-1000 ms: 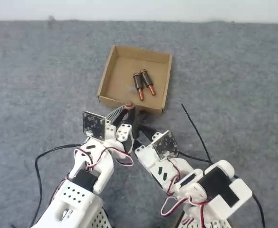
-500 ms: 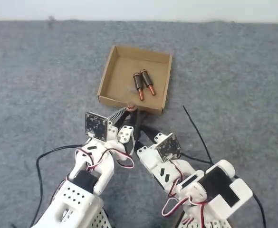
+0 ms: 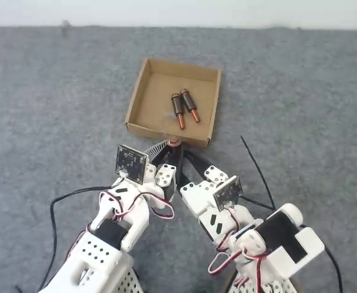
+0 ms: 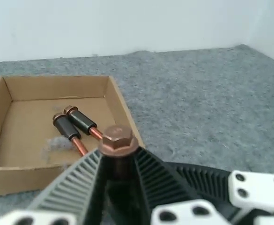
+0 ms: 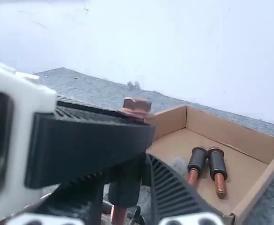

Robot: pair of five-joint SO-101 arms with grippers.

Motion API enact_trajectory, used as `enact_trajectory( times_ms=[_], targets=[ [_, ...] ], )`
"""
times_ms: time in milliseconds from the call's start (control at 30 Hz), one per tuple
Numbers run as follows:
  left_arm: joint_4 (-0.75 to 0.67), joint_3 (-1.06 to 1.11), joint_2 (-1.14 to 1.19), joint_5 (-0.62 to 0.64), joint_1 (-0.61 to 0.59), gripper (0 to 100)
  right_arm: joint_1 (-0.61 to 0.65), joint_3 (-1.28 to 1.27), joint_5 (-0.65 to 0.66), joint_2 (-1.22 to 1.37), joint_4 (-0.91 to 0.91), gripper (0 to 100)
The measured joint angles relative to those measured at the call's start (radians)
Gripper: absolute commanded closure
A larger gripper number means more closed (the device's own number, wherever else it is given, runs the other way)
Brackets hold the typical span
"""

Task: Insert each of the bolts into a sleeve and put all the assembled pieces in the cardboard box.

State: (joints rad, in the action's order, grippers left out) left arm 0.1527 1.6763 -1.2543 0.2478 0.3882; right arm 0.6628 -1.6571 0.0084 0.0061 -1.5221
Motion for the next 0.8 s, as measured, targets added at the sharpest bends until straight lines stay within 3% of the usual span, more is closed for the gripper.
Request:
enact_trajectory(
  times_ms=[200, 600, 800],
  targets=[
    [0.002, 0.003, -0.002, -0.003, -0.014, 76, -0.006, 0.0, 0.0, 0.0, 0.0, 99.3],
    [0.028, 0.006, -0.008, -0.003, -0.018, 76, -0.034, -0.002, 0.002, 0.0, -0.009, 99.3],
    [0.048, -0.015, -0.003, 0.003, -0.084, 76, -0.031, -0.002, 0.002, 0.0, -0.006, 99.3]
  ],
)
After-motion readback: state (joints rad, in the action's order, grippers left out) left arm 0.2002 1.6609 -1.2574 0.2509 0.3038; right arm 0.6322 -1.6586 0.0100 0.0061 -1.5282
